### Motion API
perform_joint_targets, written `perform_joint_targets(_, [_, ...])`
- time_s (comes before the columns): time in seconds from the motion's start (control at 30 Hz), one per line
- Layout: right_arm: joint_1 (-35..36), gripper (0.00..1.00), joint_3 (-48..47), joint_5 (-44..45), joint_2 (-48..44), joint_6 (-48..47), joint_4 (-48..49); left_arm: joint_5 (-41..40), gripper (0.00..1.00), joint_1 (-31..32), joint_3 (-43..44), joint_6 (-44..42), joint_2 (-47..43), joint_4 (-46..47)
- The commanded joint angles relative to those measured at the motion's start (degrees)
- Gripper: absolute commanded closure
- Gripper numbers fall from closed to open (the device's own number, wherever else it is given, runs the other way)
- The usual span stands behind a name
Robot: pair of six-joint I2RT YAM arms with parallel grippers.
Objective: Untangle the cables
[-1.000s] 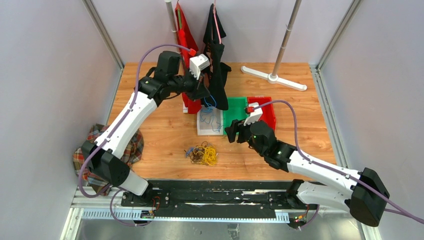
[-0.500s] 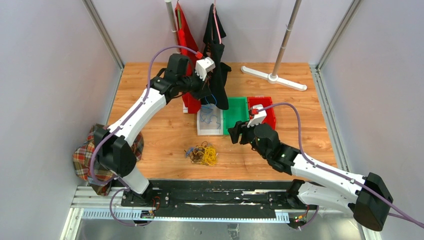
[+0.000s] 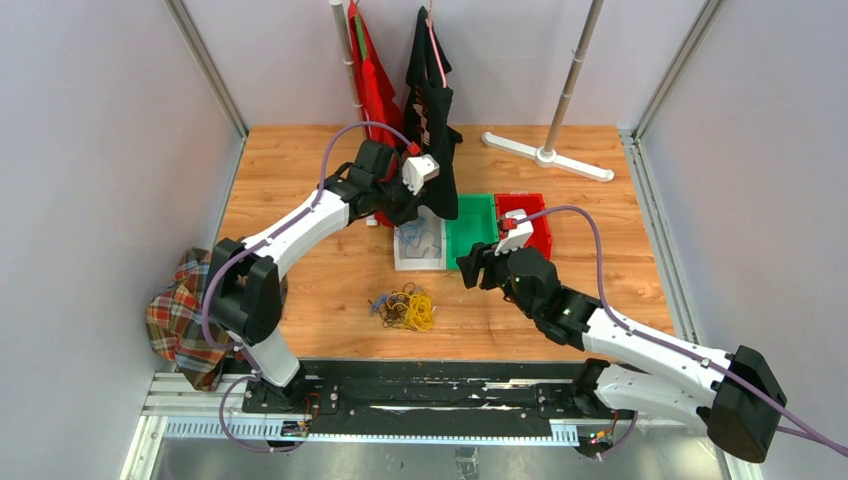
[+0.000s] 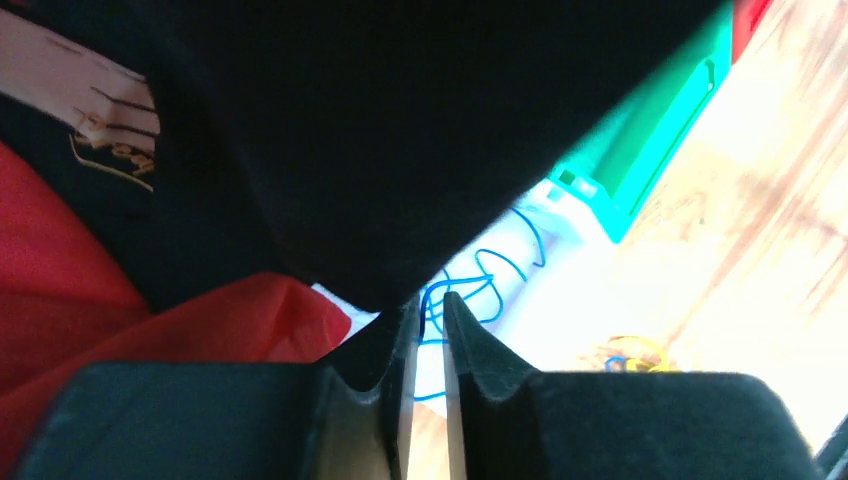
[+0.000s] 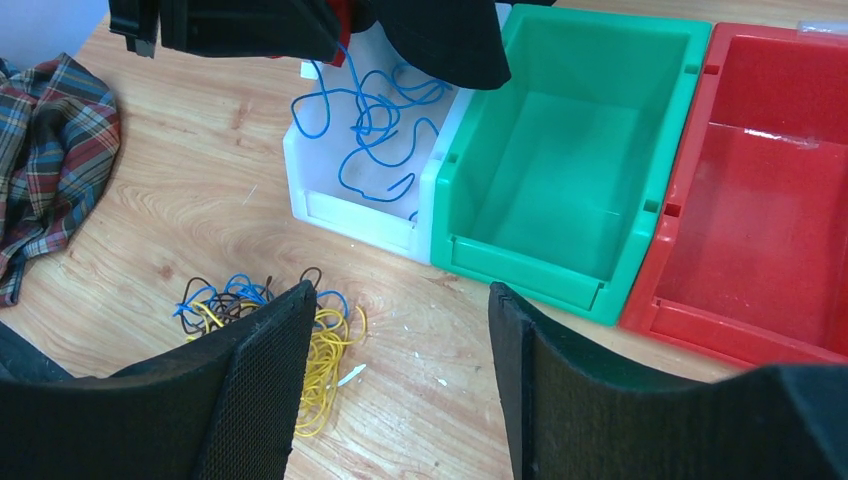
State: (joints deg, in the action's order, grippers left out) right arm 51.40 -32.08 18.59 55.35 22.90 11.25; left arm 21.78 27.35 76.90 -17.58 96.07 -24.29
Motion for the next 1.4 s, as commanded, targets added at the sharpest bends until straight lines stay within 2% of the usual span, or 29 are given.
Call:
perform_joint_targets(0.0, [-0.68, 0.36, -0.54, 0.61, 0.34, -0.31, -1.05, -1.56, 0.74, 1.13, 0.18, -1.91, 0.44, 2.79])
perform_joint_targets(0.1, [-0.64, 0.36, -0.86, 0.41, 0.46, -0.46, -1.11, -0.48, 0.51, 1.13, 2.06, -1.06, -0.24, 0.74])
perform_joint_targets(0.17, [-0.67, 0.36, -0.97, 0.28, 0.47, -0.49, -1.15, 0.96, 0.42, 1.12, 3.35, -1.53, -1.20, -1.66])
perform_joint_targets(0.33, [-0.67, 0.36, -0.89, -0.91, 0.82, -0.41, -1.26, 3.57, 0.28, 1.12, 2.63, -2.25, -4.90, -6.31])
perform_joint_targets(0.43, [-0.68, 0.37, -0.73, -2.38, 1.22, -0.15, -1.17, 4.23, 0.28, 1.12, -0.14, -3.42, -7.37, -7.66])
perform_joint_targets(0.57, [-0.40, 0.37, -0.91, -4.36, 1.72, 0.26, -2.15, 8.72, 0.28, 1.14, -3.38, -8.09, -9.80, -16.05])
perform_joint_targets(0.73, [1.72, 0.37, -0.47, -4.92, 1.93, -0.69, -2.46, 10.39, 0.29, 1.12, -13.46, -14.00, -15.03, -22.54])
perform_joint_targets(0.87, [3.56, 0.38, -0.86, -4.20, 3.31, -1.07, -2.75, 10.43, 0.34, 1.05, -19.06, -12.32, -17.53, -22.70])
perform_joint_targets(1.13, [5.24, 0.41, -1.78, -4.26, 5.22, -1.27, -2.02, 6.75, 0.42, 1.08, -27.31, -16.07, -19.41, -18.63])
perform_joint_targets(1.37, [5.45, 0.49, -2.16, -4.01, 5.93, -1.27, -1.77, 2.36, 0.60, 1.04, -30.73, -13.41, -17.86, -8.86])
